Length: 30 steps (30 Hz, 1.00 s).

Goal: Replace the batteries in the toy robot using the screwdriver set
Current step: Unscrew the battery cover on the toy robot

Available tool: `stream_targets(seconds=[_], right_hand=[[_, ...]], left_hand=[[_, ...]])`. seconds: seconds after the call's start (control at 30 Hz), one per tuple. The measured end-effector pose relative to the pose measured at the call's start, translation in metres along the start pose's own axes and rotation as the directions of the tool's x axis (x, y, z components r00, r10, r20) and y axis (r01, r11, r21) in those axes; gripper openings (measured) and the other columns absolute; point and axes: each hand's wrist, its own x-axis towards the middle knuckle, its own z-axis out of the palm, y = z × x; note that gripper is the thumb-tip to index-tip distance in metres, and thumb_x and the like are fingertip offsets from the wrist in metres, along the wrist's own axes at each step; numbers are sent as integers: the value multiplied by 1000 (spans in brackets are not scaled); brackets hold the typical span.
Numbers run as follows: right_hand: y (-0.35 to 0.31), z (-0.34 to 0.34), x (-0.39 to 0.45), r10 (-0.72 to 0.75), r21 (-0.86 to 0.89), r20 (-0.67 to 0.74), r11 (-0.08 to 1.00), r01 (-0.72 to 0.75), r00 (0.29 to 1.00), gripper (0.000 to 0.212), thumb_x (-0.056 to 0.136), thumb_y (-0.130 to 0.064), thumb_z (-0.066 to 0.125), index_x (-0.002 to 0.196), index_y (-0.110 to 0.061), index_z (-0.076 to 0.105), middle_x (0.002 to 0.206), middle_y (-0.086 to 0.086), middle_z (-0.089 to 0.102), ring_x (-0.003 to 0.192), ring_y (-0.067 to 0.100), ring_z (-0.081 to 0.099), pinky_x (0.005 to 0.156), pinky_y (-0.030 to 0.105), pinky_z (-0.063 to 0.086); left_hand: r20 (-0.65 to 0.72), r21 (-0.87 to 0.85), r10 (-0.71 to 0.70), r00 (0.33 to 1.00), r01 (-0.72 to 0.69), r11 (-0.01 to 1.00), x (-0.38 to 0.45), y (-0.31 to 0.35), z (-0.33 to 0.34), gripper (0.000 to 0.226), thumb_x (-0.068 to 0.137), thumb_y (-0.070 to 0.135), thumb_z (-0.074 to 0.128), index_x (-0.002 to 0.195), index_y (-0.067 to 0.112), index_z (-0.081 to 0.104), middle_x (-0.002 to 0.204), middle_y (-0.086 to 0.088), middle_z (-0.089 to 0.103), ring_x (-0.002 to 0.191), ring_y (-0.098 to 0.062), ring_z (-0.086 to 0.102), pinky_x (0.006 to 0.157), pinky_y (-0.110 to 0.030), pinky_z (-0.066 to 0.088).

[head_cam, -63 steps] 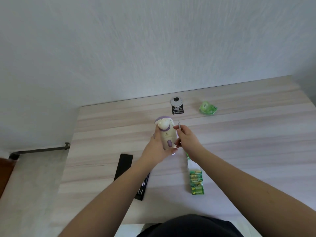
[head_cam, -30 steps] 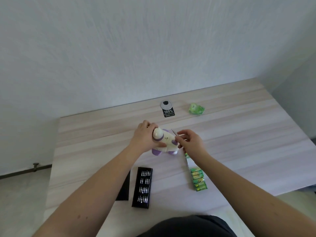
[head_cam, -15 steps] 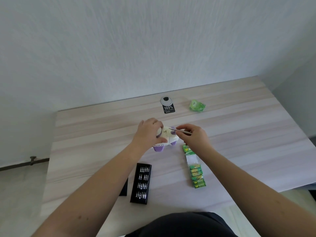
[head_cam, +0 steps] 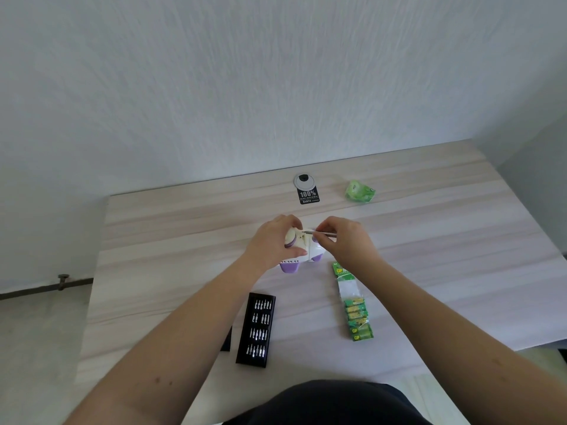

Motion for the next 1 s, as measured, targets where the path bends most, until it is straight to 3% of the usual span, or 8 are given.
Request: stream_targets(seconds=[0.1,0.23,0.43,0.73,1.0], right_hand=[[-1,1,2,11,-15,22,1000,-10,1000,16,89,-28,64,97,-15,69,97,-3,72,95,10,65,75,26,50],[-4,1,4,16,-49,40,999,-14,999,16,88,-27,64,97,-14,67,96,-3,72,92,11,65,74,23,47],[-5,1,8,17,-78,62,997,-13,998,15,87,-28,64,95,-16,68,95,-3,72,93,13,67,80,33,55],[-11,0,11,16,-119,93,993,-5,995,15,86,-25,64,95,-15,70,93,0,73,91,17,67,80,36,55],[-23,-6,17,-6,-331,147,942,55,989,18,90,-25,58,98,-16,70,94,6,71,88,24,64,76,32,53]], left_hand=[[12,1,-4,1000,4,1000,1,-1,0,51,64,29,85,107,21,59,104,3,60,94,-19,58,85,-33,44],[15,-12,-9,1000,9,1000,1,-1,0,51,64,28,85,108,20,59,105,3,60,95,-19,57,86,-33,44],[22,-14,-13,1000,14,1000,3,-1,-1,50,64,30,85,106,22,58,104,4,59,93,-19,57,85,-34,44],[10,-7,-4,1000,4,1000,2,0,-1,49,65,28,85,105,18,58,103,3,59,94,-18,56,85,-33,41],[1,0,10,1000,-10,1000,1,-1,-1,49,65,27,86,105,17,59,103,1,59,92,-20,56,84,-34,42]])
